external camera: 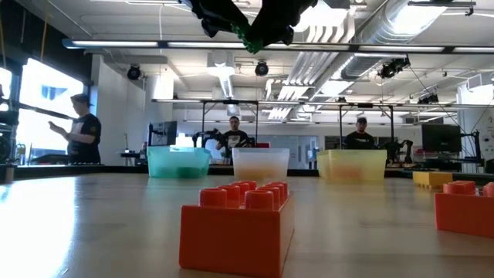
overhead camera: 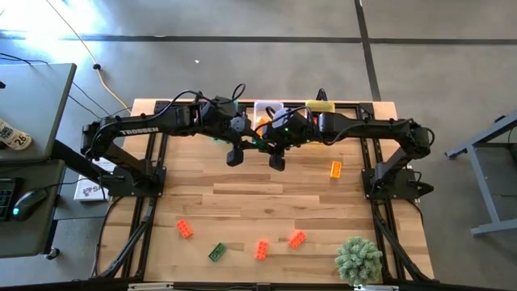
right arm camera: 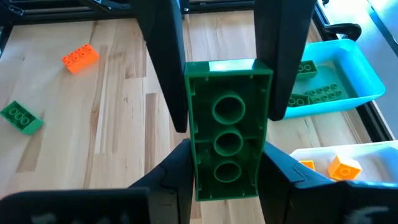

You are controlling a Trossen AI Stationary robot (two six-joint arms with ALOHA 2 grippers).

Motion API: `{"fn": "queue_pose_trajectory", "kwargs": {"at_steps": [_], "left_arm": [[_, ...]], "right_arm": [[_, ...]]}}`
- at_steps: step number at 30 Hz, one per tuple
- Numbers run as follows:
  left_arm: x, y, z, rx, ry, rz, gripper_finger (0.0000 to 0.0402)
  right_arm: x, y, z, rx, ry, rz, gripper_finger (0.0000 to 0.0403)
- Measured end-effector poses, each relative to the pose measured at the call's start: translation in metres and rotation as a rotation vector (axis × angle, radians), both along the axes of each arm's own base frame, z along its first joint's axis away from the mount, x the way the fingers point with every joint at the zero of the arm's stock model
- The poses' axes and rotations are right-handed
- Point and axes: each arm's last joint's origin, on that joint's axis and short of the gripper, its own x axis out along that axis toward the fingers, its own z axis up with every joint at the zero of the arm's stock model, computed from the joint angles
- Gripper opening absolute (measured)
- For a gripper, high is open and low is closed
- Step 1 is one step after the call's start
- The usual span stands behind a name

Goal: Sort & place blocks by color
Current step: Put the green game piece into the green bin

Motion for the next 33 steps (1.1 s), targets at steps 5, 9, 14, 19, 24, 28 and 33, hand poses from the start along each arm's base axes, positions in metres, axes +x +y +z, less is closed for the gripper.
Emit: {"fn": "queue_pose_trajectory", "kwargs": {"at_steps": [5, 9, 14, 19, 24, 28, 33], "left_arm": [[-0.002, 0.003, -0.001, 0.011, 0.014, 0.006, 0.0111], [-0.005, 0.009, -0.005, 0.034, 0.068, 0.058, 0.0111], [-0.016, 0.02, -0.012, 0.101, 0.195, 0.182, 0.0111], [-0.028, 0.038, -0.022, 0.129, 0.333, 0.311, 0.0111], [-0.038, 0.063, -0.042, 0.102, 0.486, 0.406, 0.0111], [-0.043, 0.087, -0.062, 0.038, 0.582, 0.479, 0.0111], [-0.046, 0.114, -0.089, -0.031, 0.672, 0.547, 0.0111]], "right_arm": [[0.0, 0.0, -0.001, 0.005, 0.006, -0.005, 0.0138], [-0.001, -0.002, 0.0, -0.027, 0.01, -0.055, 0.0222], [-0.003, -0.01, -0.001, -0.082, 0.034, -0.109, 0.027], [-0.006, -0.022, -0.002, -0.087, 0.045, -0.143, 0.0275], [-0.008, -0.034, -0.002, -0.085, 0.052, -0.173, 0.0276], [-0.011, -0.039, -0.004, -0.076, 0.074, -0.185, 0.0276], [-0.013, -0.04, -0.006, -0.034, 0.098, -0.224, 0.0277]]}}
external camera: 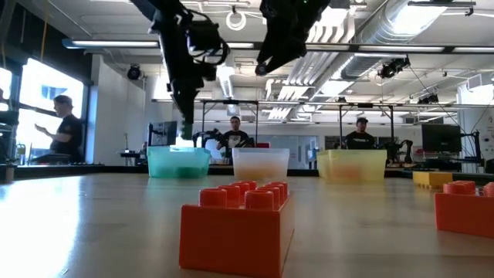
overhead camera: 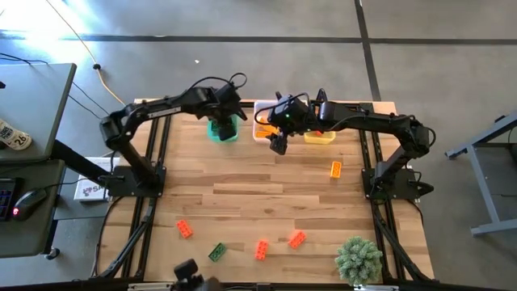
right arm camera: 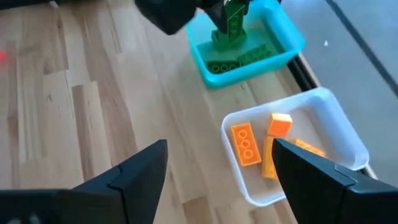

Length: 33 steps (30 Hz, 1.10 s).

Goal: Sort & place blocks by color
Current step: Put the green game piece into the green bin, then put the yellow game piece into the white bin

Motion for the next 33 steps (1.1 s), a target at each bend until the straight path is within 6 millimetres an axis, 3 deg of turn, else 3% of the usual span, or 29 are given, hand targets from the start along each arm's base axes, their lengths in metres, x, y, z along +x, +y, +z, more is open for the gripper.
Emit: {"fn": "queue_pose_trajectory", "kwargs": {"at_steps": [9, 13, 18, 25, 33], "left_arm": [[-0.006, 0.034, -0.039, -0.071, 0.088, 0.073, 0.0113], [-0.007, 0.038, -0.046, -0.084, 0.102, 0.089, 0.0155], [-0.007, 0.038, -0.046, -0.079, 0.105, 0.084, 0.0204], [-0.006, 0.04, -0.044, -0.041, 0.111, 0.09, 0.0234], [0.004, 0.043, -0.014, -0.006, 0.089, 0.047, 0.0238]], "right_arm": [[-0.006, 0.005, -0.006, 0.256, 0.024, -0.193, 0.0277], [-0.013, 0.01, -0.012, 0.392, 0.086, -0.316, 0.0277], [-0.019, 0.027, -0.027, 0.463, 0.185, -0.436, 0.0277], [-0.029, 0.053, -0.057, 0.461, 0.288, -0.622, 0.0277], [-0.051, 0.062, -0.088, 0.435, 0.394, -0.91, 0.0277]]}}
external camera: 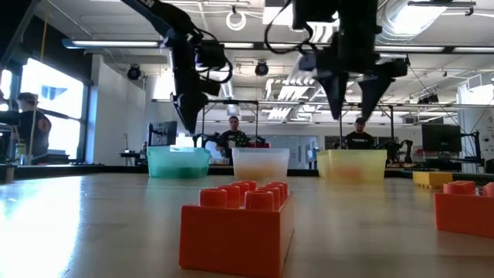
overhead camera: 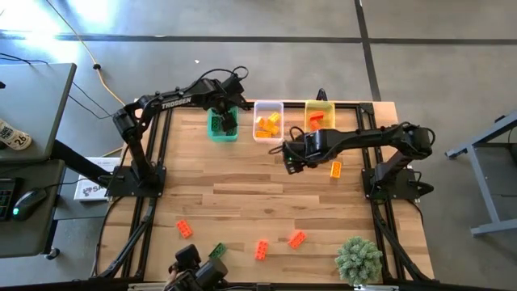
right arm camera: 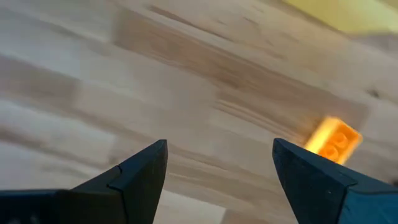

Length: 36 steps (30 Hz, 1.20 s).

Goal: Sort & place blocks by color
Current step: Put the yellow game piece into the white bin

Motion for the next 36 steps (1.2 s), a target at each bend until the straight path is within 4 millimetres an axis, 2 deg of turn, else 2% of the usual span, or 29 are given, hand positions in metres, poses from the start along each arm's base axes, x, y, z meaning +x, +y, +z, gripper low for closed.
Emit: {"fn": "queue_pose_trajectory", "kwargs": {"at_steps": [6, 12, 18, 25, 36], "left_arm": [[0.013, -0.007, 0.027, 0.017, -0.035, -0.048, 0.0238], [0.026, -0.019, 0.042, 0.032, -0.054, -0.098, 0.0238], [0.035, -0.031, 0.042, 0.037, -0.04, -0.178, 0.0239], [0.04, -0.037, 0.042, 0.037, -0.039, -0.201, 0.0239], [0.04, -0.037, 0.042, 0.041, -0.038, -0.198, 0.0239]], "right_arm": [[-0.016, 0.001, -0.024, 0.003, 0.09, -0.111, 0.0277], [-0.034, 0.001, -0.046, -0.019, 0.178, -0.226, 0.0277], [-0.059, 0.002, -0.061, -0.055, 0.2, -0.375, 0.0277], [-0.083, 0.003, -0.076, -0.079, 0.141, -0.535, 0.0277], [-0.102, 0.004, -0.108, -0.048, 0.044, -0.588, 0.0274]]}}
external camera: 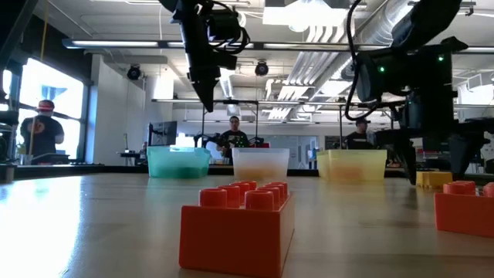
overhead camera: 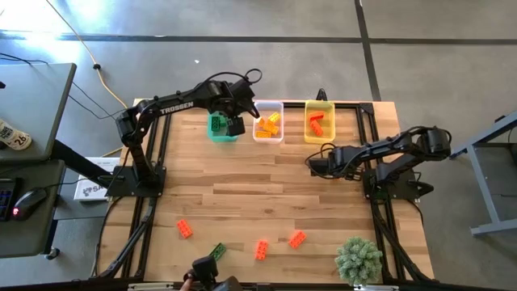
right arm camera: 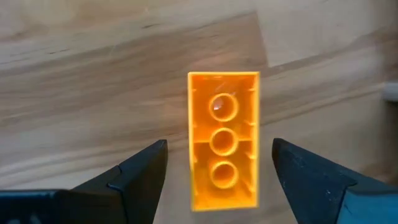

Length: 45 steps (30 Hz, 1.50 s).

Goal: Sort & place blocks by color
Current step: Put the yellow game piece into the white bin

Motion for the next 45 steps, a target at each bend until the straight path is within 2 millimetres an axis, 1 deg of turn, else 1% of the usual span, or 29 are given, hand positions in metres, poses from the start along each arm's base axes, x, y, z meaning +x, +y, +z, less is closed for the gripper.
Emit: {"fn": "queue_pose_trajectory", "kwargs": {"at_steps": [2, 4, 7, 10, 15, 17, 20, 24, 26, 29, 31, 35, 40, 45], "left_arm": [[0.0, 0.0, 0.0, 0.0, -0.001, 0.0, 0.0239], [0.0, 0.0, 0.0, -0.001, -0.001, 0.001, 0.0239], [0.0, 0.0, 0.0, -0.001, -0.004, 0.012, 0.0239], [0.0, 0.0, 0.0, -0.002, -0.009, 0.026, 0.0239], [-0.001, -0.001, 0.0, -0.016, -0.009, 0.055, 0.0239], [-0.003, -0.001, -0.001, -0.027, 0.0, 0.067, 0.0239], [-0.004, -0.002, -0.002, -0.039, 0.004, 0.092, 0.0239], [-0.005, -0.003, -0.002, -0.058, -0.001, 0.14, 0.0239], [-0.006, -0.004, -0.002, -0.066, -0.008, 0.172, 0.0239], [-0.005, -0.005, -0.002, -0.072, -0.023, 0.21, 0.0239], [-0.005, -0.007, -0.003, -0.078, -0.023, 0.226, 0.0239], [-0.008, -0.013, -0.004, -0.112, 0.026, 0.248, 0.0239], [-0.012, -0.024, -0.005, -0.154, 0.094, 0.283, 0.0239], [-0.015, -0.04, -0.004, -0.168, 0.147, 0.273, 0.0239]], "right_arm": [[0.001, 0.0, -0.004, 0.0, -0.033, 0.001, 0.0261], [0.001, 0.0, -0.006, -0.002, -0.055, 0.001, 0.0235], [0.001, 0.0, -0.008, -0.003, -0.07, 0.006, 0.0177], [0.002, 0.0, -0.007, 0.002, -0.067, 0.051, 0.0113], [0.01, -0.002, -0.002, 0.006, -0.068, 0.143, 0.0111], [0.02, -0.004, 0.005, -0.003, -0.12, 0.184, 0.0111], [0.029, -0.01, 0.012, -0.019, -0.167, 0.26, 0.0111], [0.049, -0.021, 0.025, -0.078, -0.297, 0.353, 0.0111], [0.055, -0.027, 0.03, -0.107, -0.334, 0.403, 0.0111], [0.067, -0.039, 0.042, -0.174, -0.421, 0.47, 0.0111], [0.072, -0.047, 0.049, -0.213, -0.448, 0.513, 0.0111], [0.084, -0.065, 0.068, -0.311, -0.528, 0.596, 0.0111], [0.096, -0.091, 0.089, -0.444, -0.575, 0.684, 0.0111], [0.114, -0.116, 0.104, -0.514, -0.567, 0.791, 0.0111]]}}
